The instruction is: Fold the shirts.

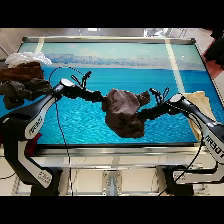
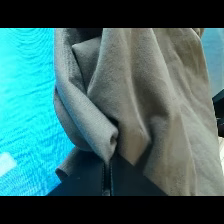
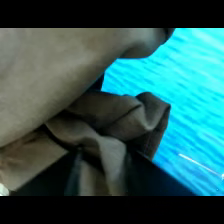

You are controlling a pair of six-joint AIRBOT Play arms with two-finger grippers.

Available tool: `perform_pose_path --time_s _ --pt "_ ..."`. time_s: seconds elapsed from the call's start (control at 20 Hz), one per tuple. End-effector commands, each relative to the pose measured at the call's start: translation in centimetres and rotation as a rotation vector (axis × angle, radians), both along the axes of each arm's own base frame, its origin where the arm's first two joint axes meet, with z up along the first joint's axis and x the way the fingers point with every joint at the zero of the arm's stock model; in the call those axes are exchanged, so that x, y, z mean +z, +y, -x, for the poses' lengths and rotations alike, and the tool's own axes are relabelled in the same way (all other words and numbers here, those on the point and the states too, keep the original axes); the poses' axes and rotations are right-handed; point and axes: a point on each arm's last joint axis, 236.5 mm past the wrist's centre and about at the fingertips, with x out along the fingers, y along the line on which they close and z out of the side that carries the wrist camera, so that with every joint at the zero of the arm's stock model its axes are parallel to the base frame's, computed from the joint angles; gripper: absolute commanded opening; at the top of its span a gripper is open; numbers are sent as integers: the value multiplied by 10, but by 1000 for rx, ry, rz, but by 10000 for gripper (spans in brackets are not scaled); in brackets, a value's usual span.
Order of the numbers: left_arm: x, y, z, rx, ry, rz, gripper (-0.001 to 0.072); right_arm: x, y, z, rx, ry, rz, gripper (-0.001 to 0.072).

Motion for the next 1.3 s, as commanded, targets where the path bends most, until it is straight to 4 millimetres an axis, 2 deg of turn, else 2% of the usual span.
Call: perform_pose_path --time_s 0.0,0.1,0.15,0.2,0.25,0.3,0.4,0.45,0.55,0.65,0.75,0.8,0.85,0.9,0.95,1.0,1.05,1.1,1.15,1.25 --pt "1 0 -1 1 -2 0 13 -2 1 12 45 33 0 14" --pt "13 4 -4 4 -24 7 11 14 4 5 67 11 -14 16" --pt "30 8 -5 -4 -46 20 11 32 5 -1 93 -24 -19 16" --pt "56 16 -7 -16 -85 33 11 56 3 -10 124 -81 -6 15" --pt "88 28 -11 -18 -140 46 11 86 -1 -19 151 -151 20 15" --pt "122 42 -15 -6 -205 57 11 124 -7 -26 169 -240 60 16" --pt "204 79 -20 63 -389 59 11 212 -23 -33 149 -444 154 16" --pt "245 97 -16 103 -485 52 11 263 -31 -29 118 -565 198 16" --pt "325 133 5 220 -664 37 11 363 -42 -6 38 -816 250 16" --pt "400 163 45 332 -862 7 10 450 -48 34 -19 -1057 271 15" --pt "462 186 83 450 -1056 -29 11 513 -50 74 -71 -1248 271 15" --pt "490 197 103 518 -1154 -55 11 534 -54 88 -104 -1310 275 15" --pt "508 208 121 573 -1231 -106 11 546 -60 98 -124 -1350 298 15" --pt "515 219 133 619 -1269 -174 10 551 -67 101 -149 -1362 321 15" --pt "512 236 139 686 -1258 -252 11 552 -75 101 -187 -1356 344 15" --pt "504 257 139 758 -1218 -332 11 549 -85 98 -210 -1344 382 15" --pt "493 281 136 826 -1170 -411 10 544 -98 87 -238 -1316 433 15" --pt "481 303 128 885 -1112 -475 11 537 -111 75 -260 -1288 490 15" --pt "467 316 117 905 -1054 -500 10 527 -124 58 -284 -1244 541 15" --pt "418 319 77 836 -898 -493 10 494 -136 15 -292 -1124 591 15"
